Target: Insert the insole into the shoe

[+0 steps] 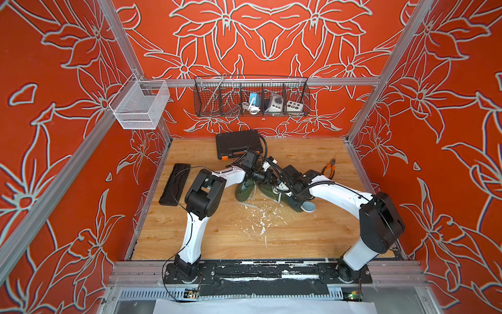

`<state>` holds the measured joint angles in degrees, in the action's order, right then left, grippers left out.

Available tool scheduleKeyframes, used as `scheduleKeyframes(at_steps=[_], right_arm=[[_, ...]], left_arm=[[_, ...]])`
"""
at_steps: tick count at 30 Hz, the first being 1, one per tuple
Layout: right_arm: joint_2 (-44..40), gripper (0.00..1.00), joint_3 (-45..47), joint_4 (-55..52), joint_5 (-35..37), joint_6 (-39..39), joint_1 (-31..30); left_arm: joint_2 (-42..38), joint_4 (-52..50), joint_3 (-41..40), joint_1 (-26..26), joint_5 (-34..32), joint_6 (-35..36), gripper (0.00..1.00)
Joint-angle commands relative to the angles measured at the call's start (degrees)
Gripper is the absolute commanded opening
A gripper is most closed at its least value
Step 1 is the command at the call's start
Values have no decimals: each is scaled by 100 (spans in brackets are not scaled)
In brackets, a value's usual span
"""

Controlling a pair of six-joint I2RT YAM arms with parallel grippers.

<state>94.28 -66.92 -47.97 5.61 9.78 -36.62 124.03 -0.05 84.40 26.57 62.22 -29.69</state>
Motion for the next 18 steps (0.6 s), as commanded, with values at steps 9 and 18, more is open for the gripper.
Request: scheduleKeyframes(at_steps=[9, 18], right_arm=[[-923, 0, 839, 1204, -1276, 722, 240], [-1019, 0, 816, 553, -1736, 1830, 475]], left_arm=[[-221, 50, 147, 39, 389, 33, 0], [-124, -258, 408, 49, 364, 215, 0]])
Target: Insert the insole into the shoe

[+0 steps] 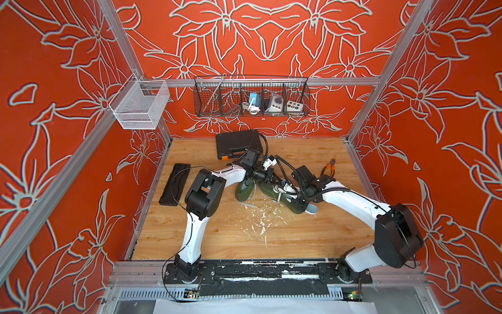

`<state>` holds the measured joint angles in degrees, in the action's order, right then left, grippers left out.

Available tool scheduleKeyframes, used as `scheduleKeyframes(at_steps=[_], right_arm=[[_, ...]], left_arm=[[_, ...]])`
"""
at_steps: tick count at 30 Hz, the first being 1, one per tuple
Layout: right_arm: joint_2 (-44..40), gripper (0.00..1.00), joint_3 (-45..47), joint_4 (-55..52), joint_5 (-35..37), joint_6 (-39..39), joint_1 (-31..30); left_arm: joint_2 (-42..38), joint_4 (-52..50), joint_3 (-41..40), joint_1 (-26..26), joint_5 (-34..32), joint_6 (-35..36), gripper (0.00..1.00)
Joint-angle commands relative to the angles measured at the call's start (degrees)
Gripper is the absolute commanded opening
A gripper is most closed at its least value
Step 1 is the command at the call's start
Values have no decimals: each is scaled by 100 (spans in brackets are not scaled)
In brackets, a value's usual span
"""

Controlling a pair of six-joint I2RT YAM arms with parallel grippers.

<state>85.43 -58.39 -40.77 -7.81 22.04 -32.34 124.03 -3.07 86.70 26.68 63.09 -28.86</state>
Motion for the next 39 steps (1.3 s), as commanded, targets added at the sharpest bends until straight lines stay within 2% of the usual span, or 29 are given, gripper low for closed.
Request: scheduleKeyframes(at_steps=[1, 9, 13, 15, 17, 22, 25, 28, 33, 35, 39], right_arm=[[-146, 0, -78, -312, -387, 677, 56], [-392, 0, -39, -920, -518, 942, 77], [-492, 0, -23, -1039, -392, 930, 78], [-386, 0, -73, -1108, -234, 908, 75], [-358, 0, -64, -1107, 81, 911, 77], [-497, 0, 95, -516, 293, 1072, 123], [-217, 0, -25, -287, -19, 993, 186], [237, 0, -387, -498, -369, 819, 241], [692, 0, -648, -478, -450, 620, 248], [687, 0, -540, -165, -233, 519, 262], [309, 0, 40, 720, -255, 441, 307]], left_arm=[[-116, 43, 167, 39, 274, 137, 0], [-12, 48, 286, 52, 261, 127, 0], [31, 92, 308, 171, 249, 53, 0], [61, -248, 407, 248, 123, 331, 0], [-40, 198, 110, 235, 126, 66, 0], [-104, 340, -101, 231, 147, 10, 0], [-175, 746, -284, 242, 193, -260, 0], [-185, 791, -295, 250, 188, -297, 0], [-230, 1168, -446, 259, 196, -571, 0], [-219, 1236, -484, 270, 210, -614, 0], [-220, 1289, -560, 268, 228, -629, 0]])
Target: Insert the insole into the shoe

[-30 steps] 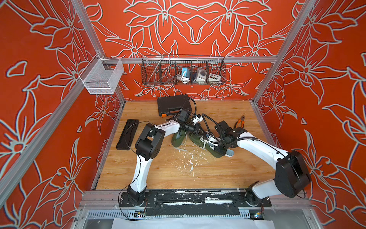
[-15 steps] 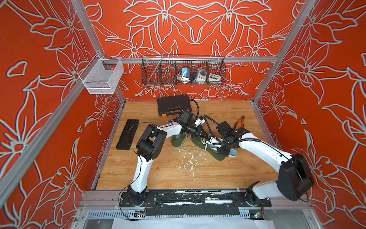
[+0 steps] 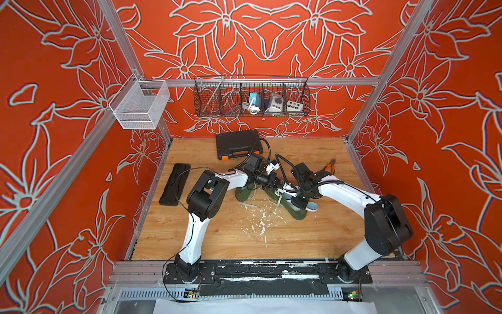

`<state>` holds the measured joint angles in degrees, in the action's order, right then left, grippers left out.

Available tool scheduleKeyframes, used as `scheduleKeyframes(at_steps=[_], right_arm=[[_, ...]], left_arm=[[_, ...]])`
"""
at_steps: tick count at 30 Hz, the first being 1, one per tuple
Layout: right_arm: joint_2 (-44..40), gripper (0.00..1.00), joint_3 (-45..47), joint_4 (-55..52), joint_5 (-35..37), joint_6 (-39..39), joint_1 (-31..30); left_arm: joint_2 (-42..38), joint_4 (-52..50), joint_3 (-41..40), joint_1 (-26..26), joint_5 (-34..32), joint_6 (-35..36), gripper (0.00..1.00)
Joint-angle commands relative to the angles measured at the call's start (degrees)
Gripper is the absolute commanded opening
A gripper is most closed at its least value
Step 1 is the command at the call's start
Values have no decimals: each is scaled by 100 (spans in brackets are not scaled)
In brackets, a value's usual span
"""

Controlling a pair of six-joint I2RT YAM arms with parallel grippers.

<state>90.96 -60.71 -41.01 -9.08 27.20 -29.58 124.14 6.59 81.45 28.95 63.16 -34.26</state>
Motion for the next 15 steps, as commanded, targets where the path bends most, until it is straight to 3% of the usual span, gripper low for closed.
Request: scheduleKeyframes(at_steps=[1, 4, 7, 9, 10, 11, 12, 15], right_arm=[[-364, 0, 397, 910, -190, -90, 27], [-565, 15, 538, 999, -426, -268, 18], [-590, 37, 427, 504, -305, -427, 23], [-702, 46, 495, 348, -235, -485, 19], [-783, 53, 547, 287, -198, -544, 21], [-857, 70, 585, 209, -171, -574, 23], [-901, 81, 594, 110, -156, -598, 12], [-1104, 88, 681, -21, 60, -746, 6]], left_arm=[[-223, 325, -45, 41, 223, -98, 0], [-222, 351, -44, 41, 215, -117, 0], [-231, 361, -9, 41, 169, -152, 0], [-240, 353, 11, 43, 139, -170, 0], [-241, 328, 35, 38, 127, -167, 0], [-239, 286, 58, 36, 127, -140, 0], [-249, 240, 70, 43, 121, -101, 0], [-250, 115, 101, 41, 101, -13, 0]])
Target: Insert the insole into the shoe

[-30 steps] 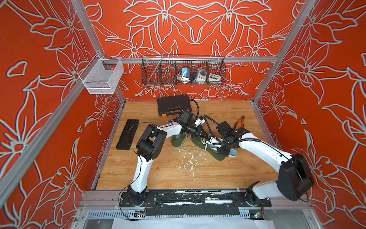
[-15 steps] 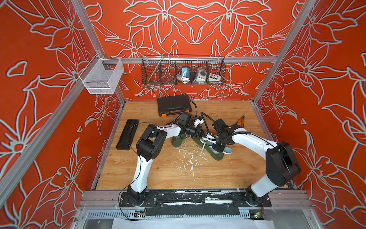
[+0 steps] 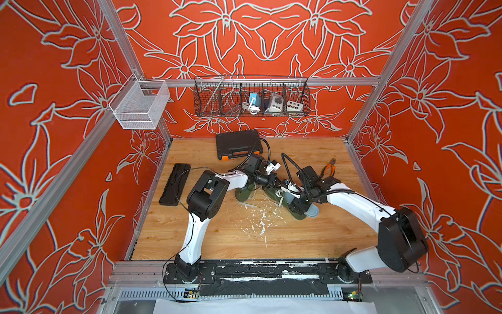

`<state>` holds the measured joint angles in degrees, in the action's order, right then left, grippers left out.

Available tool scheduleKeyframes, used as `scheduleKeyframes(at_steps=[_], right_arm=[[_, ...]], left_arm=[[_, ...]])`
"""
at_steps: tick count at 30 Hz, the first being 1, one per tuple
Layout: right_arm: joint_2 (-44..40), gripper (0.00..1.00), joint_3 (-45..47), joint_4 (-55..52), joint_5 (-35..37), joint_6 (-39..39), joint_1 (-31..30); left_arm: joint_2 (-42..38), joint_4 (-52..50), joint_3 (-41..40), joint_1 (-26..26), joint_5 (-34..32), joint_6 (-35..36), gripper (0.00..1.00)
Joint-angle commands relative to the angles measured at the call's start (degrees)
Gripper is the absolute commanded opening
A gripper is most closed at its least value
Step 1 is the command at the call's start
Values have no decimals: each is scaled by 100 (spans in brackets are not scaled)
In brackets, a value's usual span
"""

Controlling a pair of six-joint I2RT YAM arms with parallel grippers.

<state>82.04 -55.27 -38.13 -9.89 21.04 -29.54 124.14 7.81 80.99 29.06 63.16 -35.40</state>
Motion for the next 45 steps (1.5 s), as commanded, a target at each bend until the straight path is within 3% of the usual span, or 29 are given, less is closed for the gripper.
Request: scheduleKeyframes(at_steps=[1, 10, 16, 23, 26, 35, 39, 45], right_arm=[[-314, 89, 192, -318, 217, -146, 9], [-1461, 96, 1059, -212, 684, 125, 2], [-1902, 91, 1394, -174, 967, 321, 15], [-1253, 62, 994, -375, 951, 335, 15], [-1005, 44, 676, -558, 845, 271, 2], [-679, 11, 266, -870, 536, 191, -3], [-364, 1, -156, -1177, 473, -3, -5], [180, 0, -638, -1244, 355, -341, -8]], left_arm=[[-249, -17, 150, 30, 100, 110, 0], [-239, -122, 184, 4, 43, 192, 0], [-163, -228, 293, -5, 49, 255, 0], [-195, -254, 298, -5, 50, 265, 0], [-197, -236, 308, -5, 57, 248, 0], [-249, -38, 216, 3, 70, 87, 0], [-293, 258, 55, 28, 86, -111, 0], [-319, 373, -47, 48, 103, -196, 0]])
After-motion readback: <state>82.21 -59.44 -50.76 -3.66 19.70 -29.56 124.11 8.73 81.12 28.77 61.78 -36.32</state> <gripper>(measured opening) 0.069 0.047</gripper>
